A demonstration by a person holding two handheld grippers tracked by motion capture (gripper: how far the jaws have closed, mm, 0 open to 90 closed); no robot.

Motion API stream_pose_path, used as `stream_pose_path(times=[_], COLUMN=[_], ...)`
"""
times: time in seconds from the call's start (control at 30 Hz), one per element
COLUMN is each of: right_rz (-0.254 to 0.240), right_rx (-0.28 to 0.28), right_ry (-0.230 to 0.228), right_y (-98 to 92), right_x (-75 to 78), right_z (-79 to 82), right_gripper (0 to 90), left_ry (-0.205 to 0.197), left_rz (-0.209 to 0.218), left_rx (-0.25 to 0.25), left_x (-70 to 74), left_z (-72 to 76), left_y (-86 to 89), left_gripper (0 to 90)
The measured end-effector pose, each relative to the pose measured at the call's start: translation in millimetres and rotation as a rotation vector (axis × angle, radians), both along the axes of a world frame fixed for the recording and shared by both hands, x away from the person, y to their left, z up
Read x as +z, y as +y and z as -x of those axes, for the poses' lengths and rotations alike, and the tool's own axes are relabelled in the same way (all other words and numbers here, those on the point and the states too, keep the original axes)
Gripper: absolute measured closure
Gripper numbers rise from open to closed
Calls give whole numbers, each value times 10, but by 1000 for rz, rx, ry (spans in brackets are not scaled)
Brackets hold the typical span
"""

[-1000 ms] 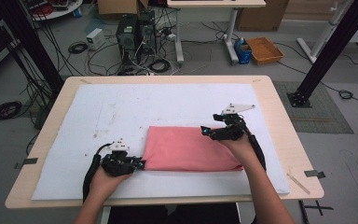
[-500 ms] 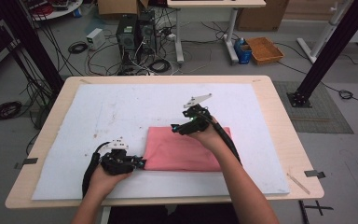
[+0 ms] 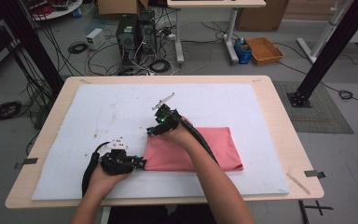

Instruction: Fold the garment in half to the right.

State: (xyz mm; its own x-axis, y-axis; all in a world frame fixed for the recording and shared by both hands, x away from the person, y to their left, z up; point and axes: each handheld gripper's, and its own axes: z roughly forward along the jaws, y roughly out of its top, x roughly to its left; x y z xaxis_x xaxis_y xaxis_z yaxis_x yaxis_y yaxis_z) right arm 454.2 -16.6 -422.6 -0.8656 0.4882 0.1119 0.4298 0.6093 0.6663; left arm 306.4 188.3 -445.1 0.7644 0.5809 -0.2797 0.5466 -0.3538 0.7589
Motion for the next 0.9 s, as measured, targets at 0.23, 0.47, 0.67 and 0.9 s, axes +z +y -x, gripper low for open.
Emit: stream_pose_path(times=[0.23, 0.47, 0.67, 0.9], right_rz=[65, 83, 17, -56], right_rx=[26, 62, 50, 61], right_ry=[7, -9, -19, -38], right_y=[167, 221, 230, 219], right_x=[-115, -90, -45, 80], right_z=[19, 57, 51, 99], right_gripper=[617, 854, 864, 864], left_ry=[-4, 4, 0, -20], left_rz=[4, -1, 20, 44], left_rx=[-3, -6, -14, -39], left_x=[-4, -32, 33, 164], left_z=[-1, -5, 0, 42], left_y=[5, 43, 134, 171], left_gripper=[809, 810, 812, 812])
